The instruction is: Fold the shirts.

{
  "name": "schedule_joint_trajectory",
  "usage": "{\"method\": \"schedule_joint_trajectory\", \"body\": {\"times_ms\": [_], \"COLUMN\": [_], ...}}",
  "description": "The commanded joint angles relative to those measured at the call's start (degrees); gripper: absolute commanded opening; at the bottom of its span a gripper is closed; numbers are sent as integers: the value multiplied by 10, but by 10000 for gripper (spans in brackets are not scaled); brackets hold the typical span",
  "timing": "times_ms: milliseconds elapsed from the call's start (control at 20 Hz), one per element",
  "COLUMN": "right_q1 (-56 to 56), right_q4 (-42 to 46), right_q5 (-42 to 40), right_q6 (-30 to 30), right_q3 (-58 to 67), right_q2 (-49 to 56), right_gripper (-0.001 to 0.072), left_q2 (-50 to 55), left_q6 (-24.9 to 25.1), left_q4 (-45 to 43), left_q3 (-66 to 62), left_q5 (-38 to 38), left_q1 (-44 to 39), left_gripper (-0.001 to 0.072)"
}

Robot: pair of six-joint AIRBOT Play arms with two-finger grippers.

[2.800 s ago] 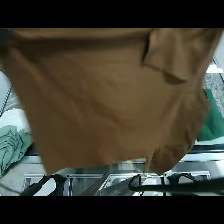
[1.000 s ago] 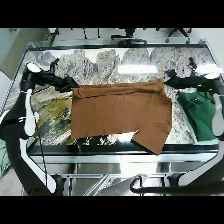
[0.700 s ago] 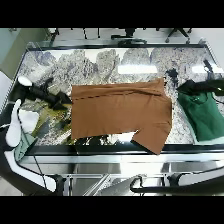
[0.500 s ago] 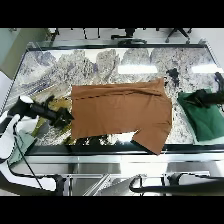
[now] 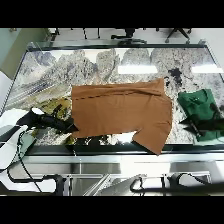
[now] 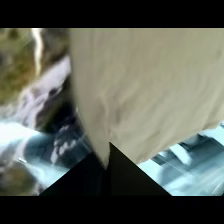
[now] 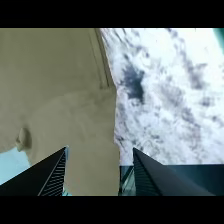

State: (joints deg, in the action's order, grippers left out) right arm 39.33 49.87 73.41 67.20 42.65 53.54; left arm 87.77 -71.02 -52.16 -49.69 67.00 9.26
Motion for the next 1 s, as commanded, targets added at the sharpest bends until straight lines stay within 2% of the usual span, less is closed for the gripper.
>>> {"method": "schedule_joint_trajectory", "body": {"times_ms": [0,150,250,300,400,500,550,650,750,850,950], "right_q1": [-30,-85,-127,-147,-169,-165,-158,-148,-150,-150,-150], "right_q4": [0,-7,-43,-79,-127,-107,-74,40,154,189,188], "right_q5": [-43,-93,-113,-115,-99,-68,-54,-33,4,32,33], "right_q6": [-10,-12,-24,-52,-96,-84,-55,36,131,156,156], "right_q3": [-80,-110,-110,-110,-108,-99,-97,-97,-99,-111,-117], "right_q2": [-3,20,48,62,79,70,53,-1,-65,-127,-180], "right_gripper": [476,475,471,380,18,20,20,19,19,19,19], "left_q2": [-2,-2,-2,-2,-2,-3,-3,-4,-4,-5,-5], "left_q6": [0,-5,-5,-5,-5,-22,-41,-70,-91,-92,-89], "left_q4": [7,7,7,6,4,-33,-72,-163,-216,-224,-224], "left_q3": [-37,-54,-63,-68,-78,-88,-93,-95,-90,-63,-32], "left_q5": [5,6,9,10,22,50,70,112,134,145,147], "left_q1": [-21,-22,-20,-20,-18,-12,-11,-6,-6,-7,-8], "left_gripper": [15,15,15,15,15,14,14,14,14,13,14]}}
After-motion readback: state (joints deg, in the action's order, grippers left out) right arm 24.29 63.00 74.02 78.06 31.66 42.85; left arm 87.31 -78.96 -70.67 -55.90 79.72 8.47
